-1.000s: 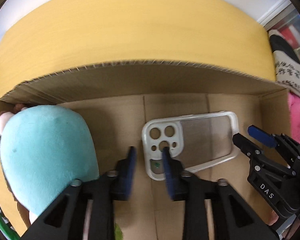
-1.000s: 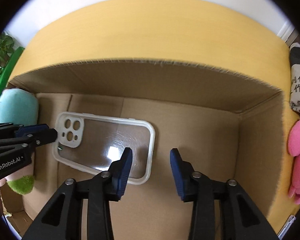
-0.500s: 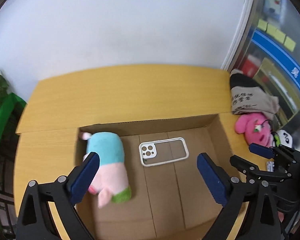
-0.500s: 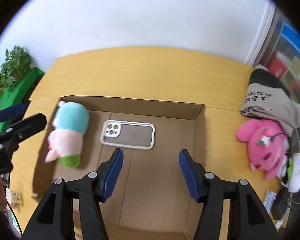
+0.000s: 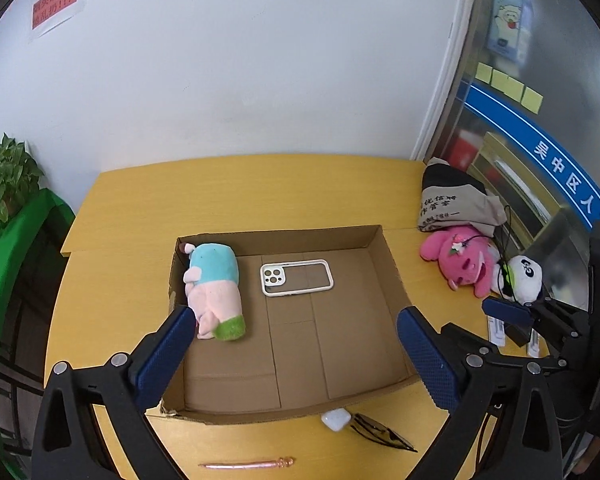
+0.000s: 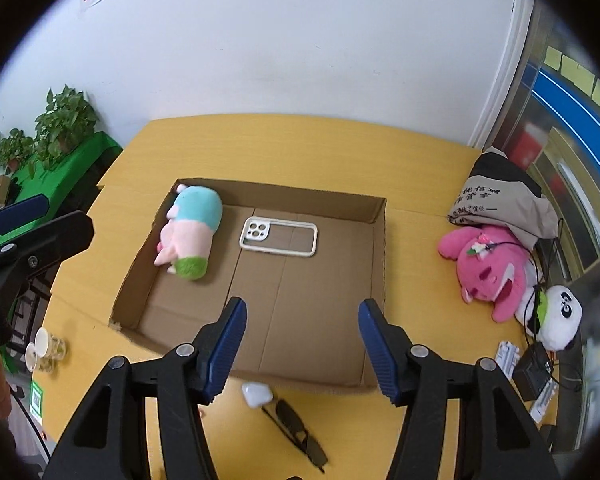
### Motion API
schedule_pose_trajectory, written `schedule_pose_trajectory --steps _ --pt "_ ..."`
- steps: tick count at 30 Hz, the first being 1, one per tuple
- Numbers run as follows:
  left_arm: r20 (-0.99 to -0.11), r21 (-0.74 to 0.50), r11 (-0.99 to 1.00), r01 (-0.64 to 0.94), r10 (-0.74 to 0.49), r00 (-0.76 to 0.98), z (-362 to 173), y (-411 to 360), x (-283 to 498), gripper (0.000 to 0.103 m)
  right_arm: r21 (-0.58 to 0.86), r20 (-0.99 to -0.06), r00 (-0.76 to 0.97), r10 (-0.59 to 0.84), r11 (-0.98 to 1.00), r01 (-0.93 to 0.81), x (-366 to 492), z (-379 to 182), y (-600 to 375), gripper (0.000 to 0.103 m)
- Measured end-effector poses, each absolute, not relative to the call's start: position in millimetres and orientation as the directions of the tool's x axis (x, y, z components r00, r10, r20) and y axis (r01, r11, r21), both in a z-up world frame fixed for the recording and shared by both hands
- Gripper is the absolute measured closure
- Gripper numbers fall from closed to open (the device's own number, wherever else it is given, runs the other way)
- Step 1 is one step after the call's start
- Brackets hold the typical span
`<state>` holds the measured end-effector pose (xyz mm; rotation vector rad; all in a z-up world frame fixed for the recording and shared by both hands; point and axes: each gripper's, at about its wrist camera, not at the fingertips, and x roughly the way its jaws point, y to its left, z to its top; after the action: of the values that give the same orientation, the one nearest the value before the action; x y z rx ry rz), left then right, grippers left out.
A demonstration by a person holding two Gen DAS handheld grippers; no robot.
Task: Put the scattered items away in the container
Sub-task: 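Lower the phone case into the box and open the left gripper, then move the right tool to the black sunglasses and close on the frame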
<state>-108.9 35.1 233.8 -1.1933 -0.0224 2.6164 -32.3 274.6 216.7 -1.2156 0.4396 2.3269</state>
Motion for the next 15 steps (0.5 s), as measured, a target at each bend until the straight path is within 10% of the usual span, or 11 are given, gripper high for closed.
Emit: schedule_pose_trajectory --steps 15 --pt "-0.738 -0.139 -0.963 -0.232 0.257 -0.624 244 50 -67 0.001 0.056 -0.82 -0.514 0.252 -0.859 -0.51 8 225 251 0.045"
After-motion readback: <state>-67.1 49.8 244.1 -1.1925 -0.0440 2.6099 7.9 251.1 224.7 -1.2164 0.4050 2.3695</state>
